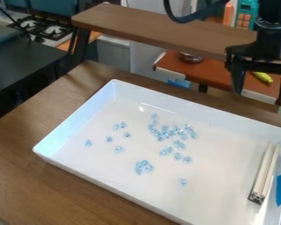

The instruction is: Sweep into pile

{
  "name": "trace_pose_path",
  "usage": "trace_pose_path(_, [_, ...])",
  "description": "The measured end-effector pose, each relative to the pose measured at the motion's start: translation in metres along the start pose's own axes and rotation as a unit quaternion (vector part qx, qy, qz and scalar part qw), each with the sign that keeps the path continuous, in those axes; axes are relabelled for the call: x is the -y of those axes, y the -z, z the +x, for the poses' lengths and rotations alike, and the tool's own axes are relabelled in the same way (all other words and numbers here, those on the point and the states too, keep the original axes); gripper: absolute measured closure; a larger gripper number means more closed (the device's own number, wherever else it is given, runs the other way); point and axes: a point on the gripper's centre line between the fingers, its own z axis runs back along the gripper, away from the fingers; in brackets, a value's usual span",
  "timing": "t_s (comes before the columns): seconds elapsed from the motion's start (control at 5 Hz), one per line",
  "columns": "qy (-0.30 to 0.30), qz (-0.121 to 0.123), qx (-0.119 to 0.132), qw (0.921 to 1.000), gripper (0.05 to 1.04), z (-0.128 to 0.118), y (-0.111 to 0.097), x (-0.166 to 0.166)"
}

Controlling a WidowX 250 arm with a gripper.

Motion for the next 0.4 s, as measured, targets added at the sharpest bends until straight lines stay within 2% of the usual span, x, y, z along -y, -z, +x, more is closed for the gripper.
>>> trace_pose_path(0.2, [-0.001,0.012,-0.023,0.9997,0.083,-0.006,0.021,-0.003])
trace_pose_path(0.4, [0.004,0.036,-0.046,0.9983,0.083,-0.013,0.047,0.001])
